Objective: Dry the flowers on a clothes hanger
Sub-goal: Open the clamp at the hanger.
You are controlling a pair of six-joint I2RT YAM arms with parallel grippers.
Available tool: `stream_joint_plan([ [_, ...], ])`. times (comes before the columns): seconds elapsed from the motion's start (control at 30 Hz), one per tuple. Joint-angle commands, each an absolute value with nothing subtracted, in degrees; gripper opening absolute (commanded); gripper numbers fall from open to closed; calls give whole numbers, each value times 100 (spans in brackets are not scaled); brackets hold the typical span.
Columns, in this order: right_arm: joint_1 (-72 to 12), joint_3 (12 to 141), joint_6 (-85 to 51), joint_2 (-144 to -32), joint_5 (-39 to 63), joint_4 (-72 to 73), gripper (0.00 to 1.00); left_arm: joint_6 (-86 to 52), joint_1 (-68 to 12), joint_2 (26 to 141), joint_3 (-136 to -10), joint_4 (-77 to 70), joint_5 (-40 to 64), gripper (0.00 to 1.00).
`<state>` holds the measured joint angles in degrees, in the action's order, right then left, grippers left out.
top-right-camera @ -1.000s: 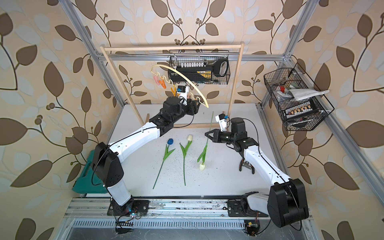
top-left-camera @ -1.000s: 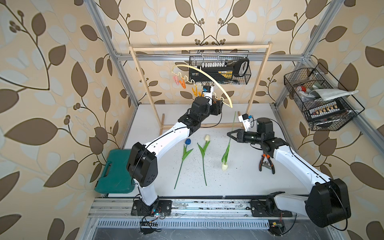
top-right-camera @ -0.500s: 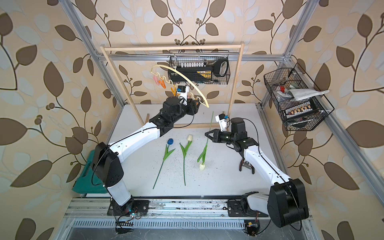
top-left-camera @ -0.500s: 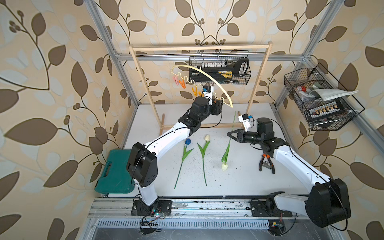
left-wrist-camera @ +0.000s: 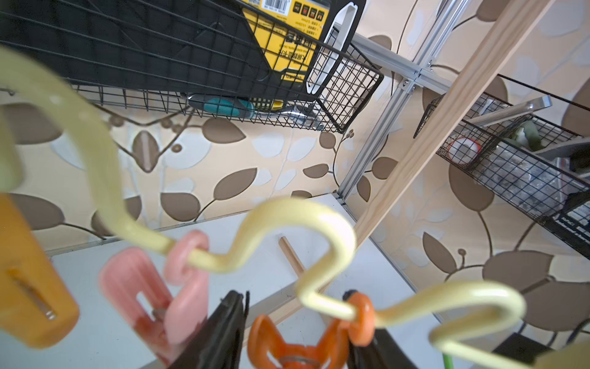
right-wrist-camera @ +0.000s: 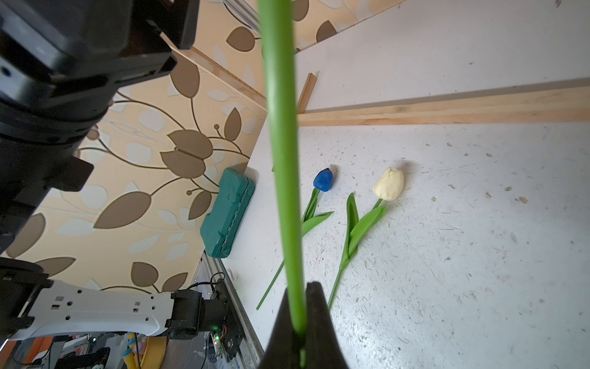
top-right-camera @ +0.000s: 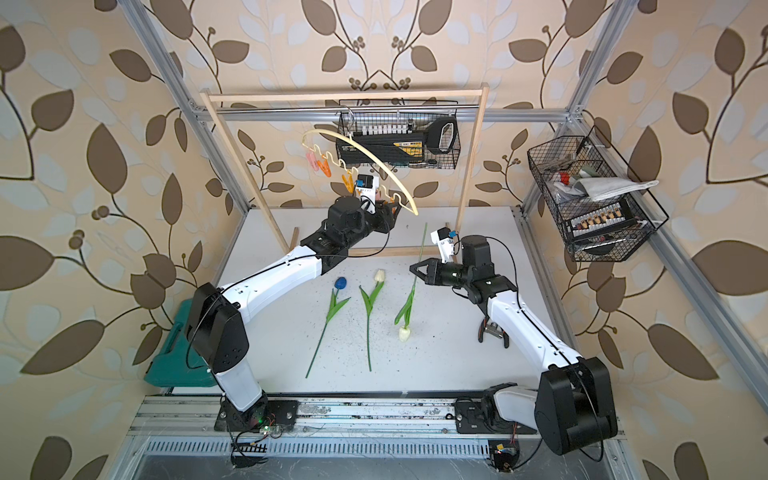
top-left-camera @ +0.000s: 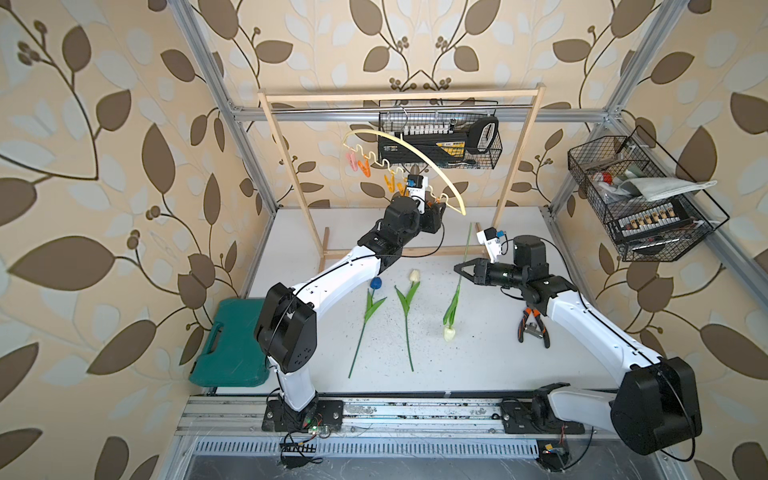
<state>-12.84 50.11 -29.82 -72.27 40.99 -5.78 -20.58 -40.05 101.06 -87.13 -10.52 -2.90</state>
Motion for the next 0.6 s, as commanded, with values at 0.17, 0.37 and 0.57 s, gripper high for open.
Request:
stream_joint_plan([
  [0.17, -1316, 4974, -3006, -7164, 4228, -519, 0, -1970, -3946, 10014, -8785, -1264, -319, 43],
  [0.37, -1341, 4992, -2997, -7177, 4228, -519, 0, -1990, -3946, 9998, -8813, -1222, -299, 37],
  [0.57, -1418, 5009, -2962, -7210, 4195, -549, 0, -2073, -3946, 9933, -8810, -1178, -248, 31],
])
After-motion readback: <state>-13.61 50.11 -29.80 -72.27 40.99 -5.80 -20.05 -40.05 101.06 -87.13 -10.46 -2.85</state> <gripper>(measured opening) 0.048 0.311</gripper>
